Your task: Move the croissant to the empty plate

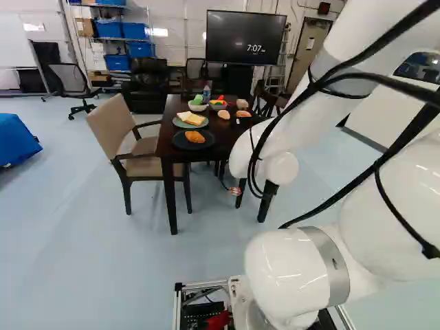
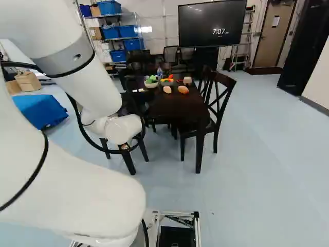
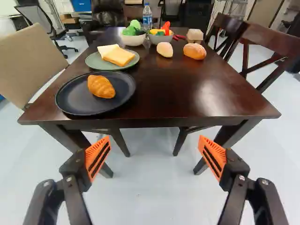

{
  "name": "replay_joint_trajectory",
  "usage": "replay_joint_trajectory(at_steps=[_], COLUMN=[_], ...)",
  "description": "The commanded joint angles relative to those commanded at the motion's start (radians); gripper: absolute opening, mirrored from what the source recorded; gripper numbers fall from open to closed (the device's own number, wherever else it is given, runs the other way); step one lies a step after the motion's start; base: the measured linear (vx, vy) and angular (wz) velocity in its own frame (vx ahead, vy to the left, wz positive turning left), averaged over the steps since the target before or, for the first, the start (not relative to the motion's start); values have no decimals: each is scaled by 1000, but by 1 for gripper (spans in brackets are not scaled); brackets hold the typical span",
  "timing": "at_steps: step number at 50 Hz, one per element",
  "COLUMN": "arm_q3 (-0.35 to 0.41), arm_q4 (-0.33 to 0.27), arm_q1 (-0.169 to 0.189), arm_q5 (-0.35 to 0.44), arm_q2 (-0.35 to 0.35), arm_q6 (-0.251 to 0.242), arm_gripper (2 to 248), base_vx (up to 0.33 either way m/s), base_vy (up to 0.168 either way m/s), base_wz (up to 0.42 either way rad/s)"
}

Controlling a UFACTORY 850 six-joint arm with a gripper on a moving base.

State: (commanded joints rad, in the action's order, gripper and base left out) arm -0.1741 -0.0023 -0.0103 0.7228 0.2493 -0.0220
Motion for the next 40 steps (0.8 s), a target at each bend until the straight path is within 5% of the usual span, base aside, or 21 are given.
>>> replay_joint_trajectory(at_steps=[40], arm_q3=[82], arm_q4=[2], arm_q1=[10], arm_q5=[142], arm_q2=[28], arm_q6=[21], arm_gripper=[247], base_vx=[0], base_vy=[0], base_wz=[0])
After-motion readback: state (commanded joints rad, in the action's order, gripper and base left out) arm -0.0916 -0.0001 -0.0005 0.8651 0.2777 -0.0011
